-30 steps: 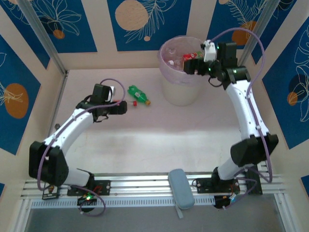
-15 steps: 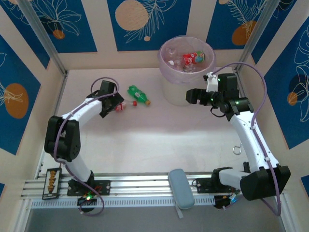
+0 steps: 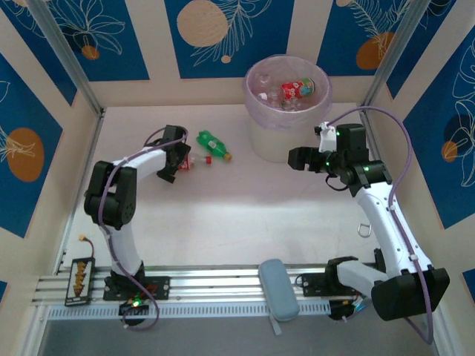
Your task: Put the plastic bottles in the bin
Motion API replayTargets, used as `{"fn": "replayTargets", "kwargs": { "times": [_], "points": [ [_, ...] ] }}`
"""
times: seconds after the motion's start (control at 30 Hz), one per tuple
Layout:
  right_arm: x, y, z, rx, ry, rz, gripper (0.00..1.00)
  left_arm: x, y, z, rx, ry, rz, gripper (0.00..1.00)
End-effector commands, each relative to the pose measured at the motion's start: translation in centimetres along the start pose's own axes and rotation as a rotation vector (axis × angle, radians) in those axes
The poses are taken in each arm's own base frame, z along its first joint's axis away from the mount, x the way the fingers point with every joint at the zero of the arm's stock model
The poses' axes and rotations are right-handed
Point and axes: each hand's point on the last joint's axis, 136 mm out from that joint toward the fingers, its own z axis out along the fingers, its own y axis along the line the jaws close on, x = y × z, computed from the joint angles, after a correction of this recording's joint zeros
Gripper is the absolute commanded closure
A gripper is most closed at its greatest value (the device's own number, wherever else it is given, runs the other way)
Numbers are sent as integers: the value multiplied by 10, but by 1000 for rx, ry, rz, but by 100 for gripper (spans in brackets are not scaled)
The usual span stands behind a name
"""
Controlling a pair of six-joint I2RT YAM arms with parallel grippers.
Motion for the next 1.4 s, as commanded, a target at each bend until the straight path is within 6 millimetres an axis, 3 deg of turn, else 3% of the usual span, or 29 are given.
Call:
{"fn": "replayTargets", "kwargs": {
  "times": [0.0,0.13,0.23,0.53,0.67,0.83,0.9,1.0,1.1,1.37],
  "points": [
    [15,-5,-1,19,29,4,15,9,-1,12,-16,31,-50,0],
    [22,-9,-1,29,43,14,15,15,1,21,-28,53,-36,4],
    [26,-11,-3,40,40,18,15,17,9,22,-42,54,-34,12],
    [33,-11,4,16,58,54,15,17,12,8,-3,55,44,29],
    [37,-7,2,-12,53,77,15,15,-3,-11,96,47,150,31],
    [39,10,0,-121,22,103,15,17,-30,-54,269,11,386,34],
    [39,20,-1,-181,14,116,15,22,-38,-72,358,11,469,43],
    [37,35,0,-263,11,133,15,40,-51,-97,507,64,611,50],
    [37,55,2,-344,31,136,15,74,-61,-123,695,194,771,51],
    [28,103,22,-473,82,161,16,147,-54,-185,1000,351,1114,64]
  ]
}}
